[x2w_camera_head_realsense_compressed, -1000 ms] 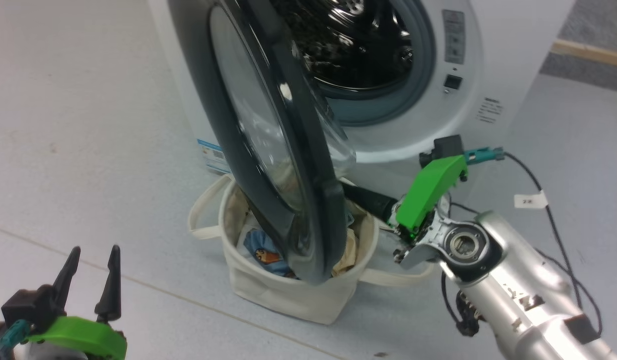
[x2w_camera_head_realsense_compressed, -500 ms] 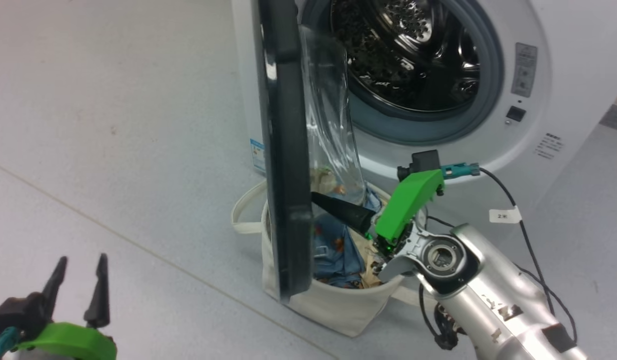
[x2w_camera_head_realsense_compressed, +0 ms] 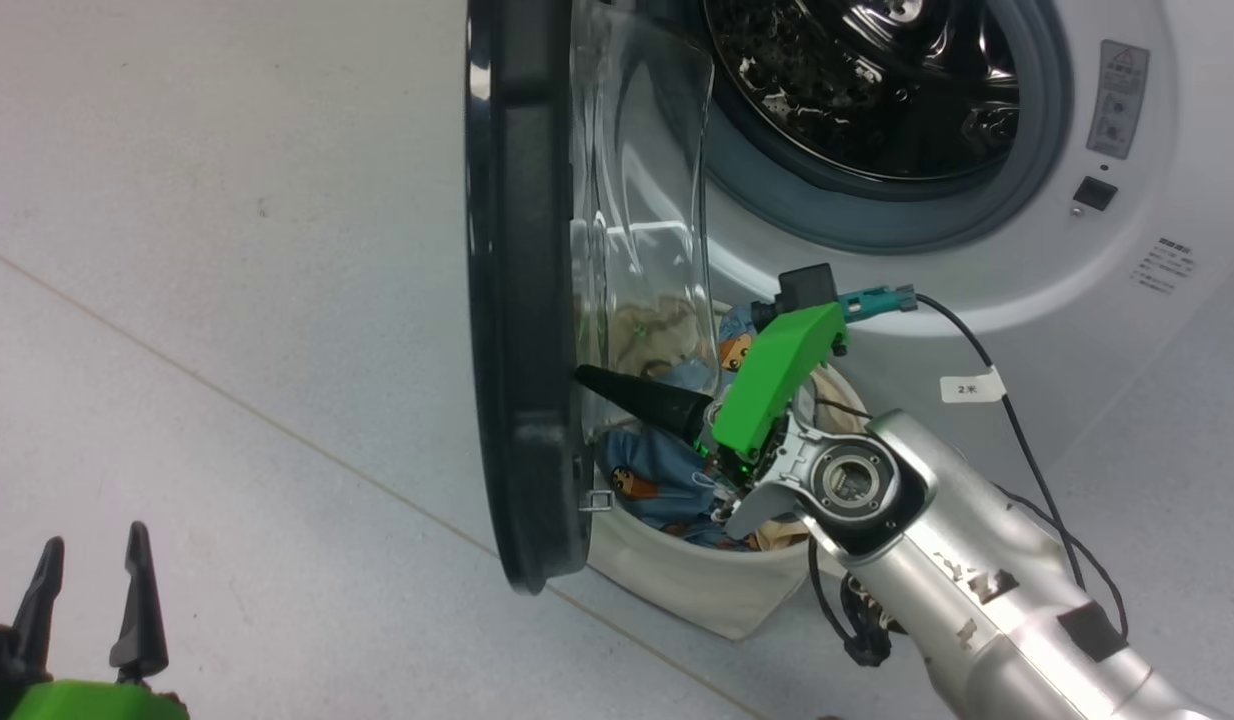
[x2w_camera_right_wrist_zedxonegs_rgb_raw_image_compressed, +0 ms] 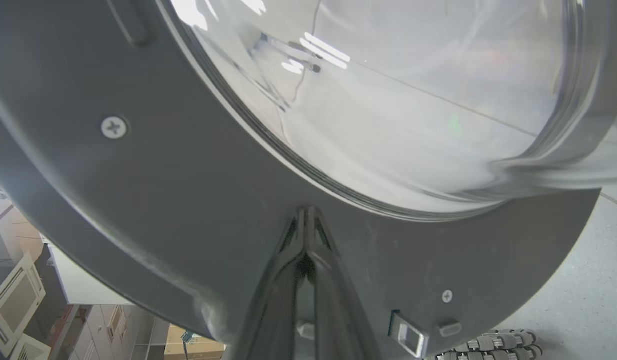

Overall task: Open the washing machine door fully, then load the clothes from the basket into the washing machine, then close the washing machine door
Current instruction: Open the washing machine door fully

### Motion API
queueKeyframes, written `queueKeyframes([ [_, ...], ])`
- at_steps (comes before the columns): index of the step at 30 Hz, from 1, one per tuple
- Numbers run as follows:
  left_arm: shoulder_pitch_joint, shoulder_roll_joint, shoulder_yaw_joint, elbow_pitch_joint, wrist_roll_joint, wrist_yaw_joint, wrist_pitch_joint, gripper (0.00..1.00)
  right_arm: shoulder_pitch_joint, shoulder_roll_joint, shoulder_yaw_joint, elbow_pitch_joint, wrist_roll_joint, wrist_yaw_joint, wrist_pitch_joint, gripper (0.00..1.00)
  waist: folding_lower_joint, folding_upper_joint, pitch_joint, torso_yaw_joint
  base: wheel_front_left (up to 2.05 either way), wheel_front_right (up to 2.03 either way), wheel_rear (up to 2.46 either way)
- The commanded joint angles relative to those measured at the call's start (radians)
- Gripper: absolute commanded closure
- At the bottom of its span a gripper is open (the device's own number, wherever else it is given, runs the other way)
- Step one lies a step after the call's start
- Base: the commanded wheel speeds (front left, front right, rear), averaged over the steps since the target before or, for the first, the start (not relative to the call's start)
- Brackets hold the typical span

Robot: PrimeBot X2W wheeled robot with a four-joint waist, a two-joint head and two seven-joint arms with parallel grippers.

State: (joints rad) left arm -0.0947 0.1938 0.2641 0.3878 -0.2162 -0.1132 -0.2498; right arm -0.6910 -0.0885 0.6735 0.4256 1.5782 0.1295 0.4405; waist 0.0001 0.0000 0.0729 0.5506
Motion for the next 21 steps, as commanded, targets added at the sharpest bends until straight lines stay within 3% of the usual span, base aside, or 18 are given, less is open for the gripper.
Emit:
queueKeyframes([
  [1,-0.014,0.02,0.052,-0.047,-0.008,0.007,-0.012,0.0,-0.047,0.035,0.015,-0.03,0.008,0.001,0.008,1.0,-0.0001,0.0,0.007,0.003,0.0,0.0,0.0],
  [21,-0.017,-0.013,0.08,-0.066,0.023,-0.004,-0.012,0.0,-0.062,0.036,0.033,-0.044,0.038,0.001,-0.018,1.0,-0.0001,0.0,0.028,0.003,-0.04,-0.04,-0.04],
])
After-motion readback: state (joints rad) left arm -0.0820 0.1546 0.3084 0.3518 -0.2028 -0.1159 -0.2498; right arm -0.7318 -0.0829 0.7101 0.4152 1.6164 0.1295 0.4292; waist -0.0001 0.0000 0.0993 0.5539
